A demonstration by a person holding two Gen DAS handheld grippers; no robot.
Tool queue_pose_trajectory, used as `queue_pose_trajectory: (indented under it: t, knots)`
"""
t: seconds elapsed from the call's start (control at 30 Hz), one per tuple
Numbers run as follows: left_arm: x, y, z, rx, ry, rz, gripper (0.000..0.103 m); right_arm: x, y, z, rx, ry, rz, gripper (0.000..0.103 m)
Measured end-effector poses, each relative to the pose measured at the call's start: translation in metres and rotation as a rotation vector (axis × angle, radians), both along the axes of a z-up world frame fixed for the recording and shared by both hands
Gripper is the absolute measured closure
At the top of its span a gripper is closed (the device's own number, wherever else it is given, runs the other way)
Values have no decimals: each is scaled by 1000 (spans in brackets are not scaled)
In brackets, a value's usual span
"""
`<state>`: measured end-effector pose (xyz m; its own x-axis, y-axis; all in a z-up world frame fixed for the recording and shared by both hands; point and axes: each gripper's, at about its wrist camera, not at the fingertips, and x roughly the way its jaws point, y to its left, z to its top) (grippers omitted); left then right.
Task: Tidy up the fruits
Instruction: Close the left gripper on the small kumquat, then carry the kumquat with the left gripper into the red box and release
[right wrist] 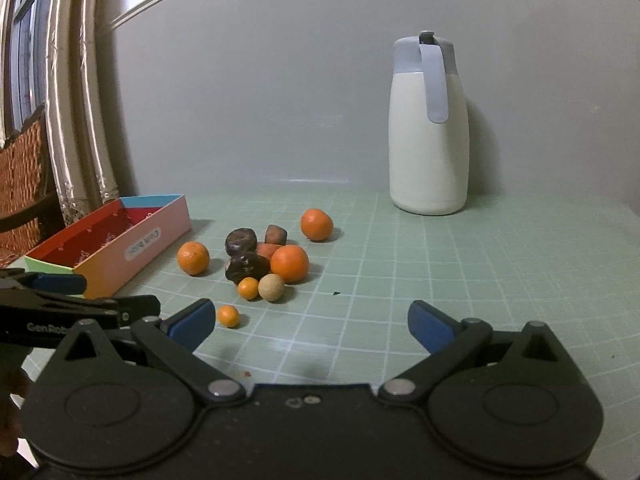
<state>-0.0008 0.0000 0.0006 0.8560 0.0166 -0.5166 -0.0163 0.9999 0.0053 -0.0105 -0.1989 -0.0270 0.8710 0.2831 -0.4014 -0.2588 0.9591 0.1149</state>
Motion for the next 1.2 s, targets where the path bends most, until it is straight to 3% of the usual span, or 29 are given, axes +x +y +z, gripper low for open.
queue_pose_trajectory:
  t: [0.23,0.43,0.5,0.53,0.57,0.63,0.87,0.9,0.97,1.07,1.2]
  knots:
    - [6,-7,-1,12,0,17,0,-1,-4,1,-9,-18,-39,0]
    - [21,-24,-10,-7,37,-44,0,2,-16,3,2,-37,-126,0]
    - [26,-35,-14,6,51,-74,14,4,-22,3,6,-37,-150,0]
    - [28,-41,-16,22,58,-82,37,5,-25,3,10,-34,-159,0]
    - [31,-46,-19,32,74,-93,53,6,-27,3,14,-30,-168,0]
    - [40,-51,-27,22,120,-99,62,8,-31,1,14,-24,-183,0]
    - [49,-60,-30,44,103,-93,64,11,-39,-1,29,-15,-206,0]
    - [51,-61,-30,42,101,-94,66,12,-40,-1,30,-12,-208,0]
    - [56,-62,-30,31,104,-106,84,13,-40,-1,35,-9,-210,0]
    - [57,-61,-28,7,109,-118,84,14,-39,-2,32,-7,-213,0]
    - [48,-50,-13,3,38,-109,84,16,-39,-2,35,0,-222,0]
